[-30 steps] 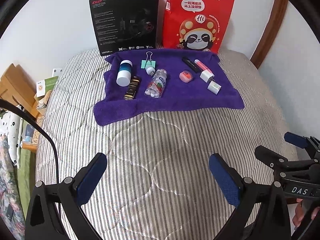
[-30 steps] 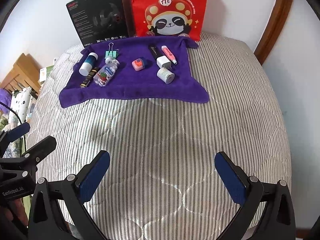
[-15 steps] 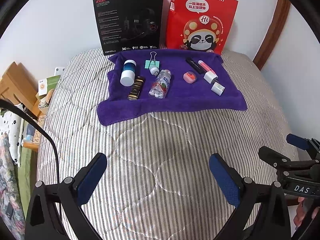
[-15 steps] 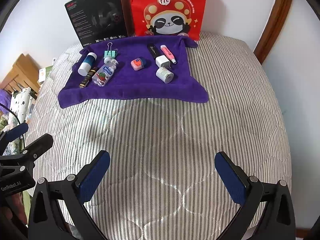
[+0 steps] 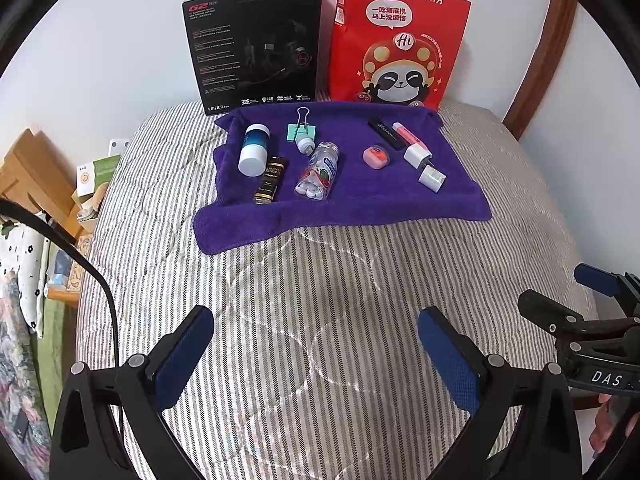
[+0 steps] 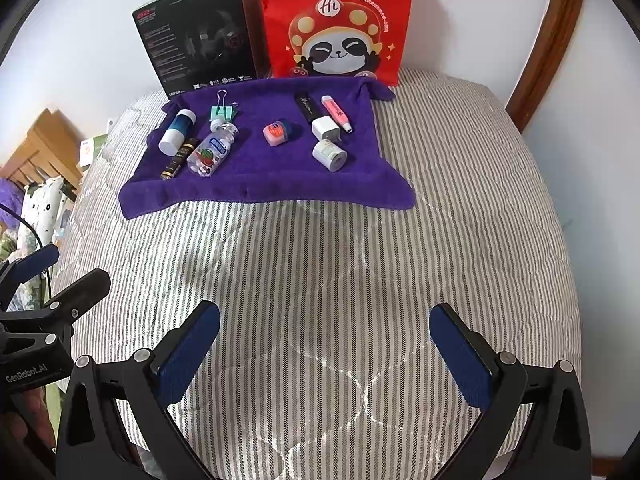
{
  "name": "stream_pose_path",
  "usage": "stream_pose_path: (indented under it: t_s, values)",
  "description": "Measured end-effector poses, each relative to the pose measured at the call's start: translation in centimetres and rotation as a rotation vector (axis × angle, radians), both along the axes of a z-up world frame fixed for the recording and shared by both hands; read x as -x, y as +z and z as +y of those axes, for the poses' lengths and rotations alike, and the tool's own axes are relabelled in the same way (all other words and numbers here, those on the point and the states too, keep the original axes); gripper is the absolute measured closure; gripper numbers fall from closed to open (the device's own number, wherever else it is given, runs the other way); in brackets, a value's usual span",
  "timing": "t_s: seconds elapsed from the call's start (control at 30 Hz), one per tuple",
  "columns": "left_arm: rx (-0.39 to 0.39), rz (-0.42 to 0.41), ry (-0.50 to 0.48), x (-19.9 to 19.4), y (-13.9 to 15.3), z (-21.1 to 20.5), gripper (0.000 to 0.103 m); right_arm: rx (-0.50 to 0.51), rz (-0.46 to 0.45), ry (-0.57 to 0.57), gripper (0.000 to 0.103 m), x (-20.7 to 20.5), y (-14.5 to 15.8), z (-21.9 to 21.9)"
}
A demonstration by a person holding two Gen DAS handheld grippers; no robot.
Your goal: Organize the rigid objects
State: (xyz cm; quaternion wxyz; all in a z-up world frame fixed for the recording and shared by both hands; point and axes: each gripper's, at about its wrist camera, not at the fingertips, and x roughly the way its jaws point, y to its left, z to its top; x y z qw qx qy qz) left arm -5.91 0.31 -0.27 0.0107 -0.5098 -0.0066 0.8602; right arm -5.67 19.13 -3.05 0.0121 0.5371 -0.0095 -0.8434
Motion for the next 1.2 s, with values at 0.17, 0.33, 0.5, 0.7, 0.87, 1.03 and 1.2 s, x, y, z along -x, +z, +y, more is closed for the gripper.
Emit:
stream_pose_path:
  t_s: [0.17,0.33,0.5,0.7,0.87,1.03,1.2]
  values:
    - [0.001,-0.002,0.001,-0.03,-0.03,0.03,0.000,-0.002,0.003,0.004,0.000,-0.04,0.08,0.01]
    - [0.001,-0.005,-0.001,-0.08,-0.12,0.05,0.000,-0.002,0.005,0.002,0.000,-0.18,0.19,-0.01]
    - [-0.002,-0.007,-0.008,-0.04,-0.21,0.05,0.000,-0.001,0.006,0.001,0.000,-0.17,0.27,0.09]
    - [0.003,-0.013,-0.008,0.08,-0.28,0.08,0.000,-0.002,0.007,0.002,0.000,-0.15,0.30,0.13]
    - [0.008,-0.021,-0.004,0.09,-0.42,-0.02,0.000,-0.002,0.007,0.002,0.000,-0.24,0.26,0.08]
    - [0.004,-0.023,-0.004,0.16,-0.47,-0.15,0.000,0.000,0.007,0.002,0.000,-0.26,0.24,0.08]
    - [0.004,-0.024,-0.003,0.11,-0.50,0.00,0.000,-0.001,0.006,0.004,0.000,-0.24,0.19,0.10]
